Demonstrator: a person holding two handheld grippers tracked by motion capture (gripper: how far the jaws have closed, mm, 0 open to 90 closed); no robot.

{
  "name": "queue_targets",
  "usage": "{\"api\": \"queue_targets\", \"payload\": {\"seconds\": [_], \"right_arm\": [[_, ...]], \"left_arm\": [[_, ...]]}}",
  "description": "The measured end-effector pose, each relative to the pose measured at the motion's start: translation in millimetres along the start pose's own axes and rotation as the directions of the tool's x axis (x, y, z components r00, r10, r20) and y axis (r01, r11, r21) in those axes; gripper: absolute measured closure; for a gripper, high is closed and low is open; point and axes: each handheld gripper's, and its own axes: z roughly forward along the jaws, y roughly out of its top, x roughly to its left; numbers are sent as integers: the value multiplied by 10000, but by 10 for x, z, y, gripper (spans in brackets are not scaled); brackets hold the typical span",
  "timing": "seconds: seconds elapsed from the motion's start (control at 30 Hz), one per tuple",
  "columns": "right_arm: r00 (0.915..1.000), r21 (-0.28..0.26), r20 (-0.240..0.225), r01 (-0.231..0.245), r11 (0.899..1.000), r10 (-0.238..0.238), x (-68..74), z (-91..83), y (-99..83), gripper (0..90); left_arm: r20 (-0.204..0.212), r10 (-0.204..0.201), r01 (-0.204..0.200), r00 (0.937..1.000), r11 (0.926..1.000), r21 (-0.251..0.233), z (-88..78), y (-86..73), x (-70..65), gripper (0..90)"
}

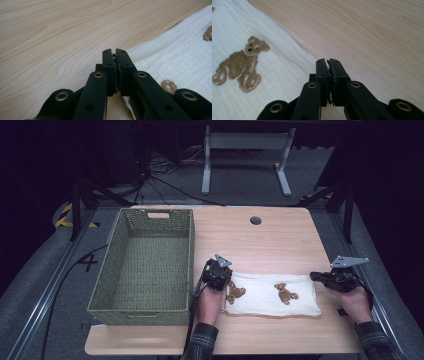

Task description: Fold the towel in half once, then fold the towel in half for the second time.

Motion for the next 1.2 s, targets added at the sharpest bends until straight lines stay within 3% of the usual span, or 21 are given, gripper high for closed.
{"api": "queue_targets", "payload": {"seconds": [0.37,0.63,0.9,1.2], "right_arm": [[9999,-229,-19,101,9997,-102,43,-104,-18,864],[9996,-260,-110,264,9993,-267,108,-170,-42,864],[9985,-364,-226,485,9982,-493,247,-330,-125,864],[9977,-392,-404,522,9979,-538,356,-418,-207,864]], "left_arm": [[-112,66,-69,9999,9995,-309,-160,-40,-101,868],[-346,51,-56,9994,9999,-163,-245,-91,-183,868],[-582,250,-261,9980,9995,-185,-379,-170,-305,868],[-567,291,-309,9980,9991,-299,-520,-315,-432,868]]}}
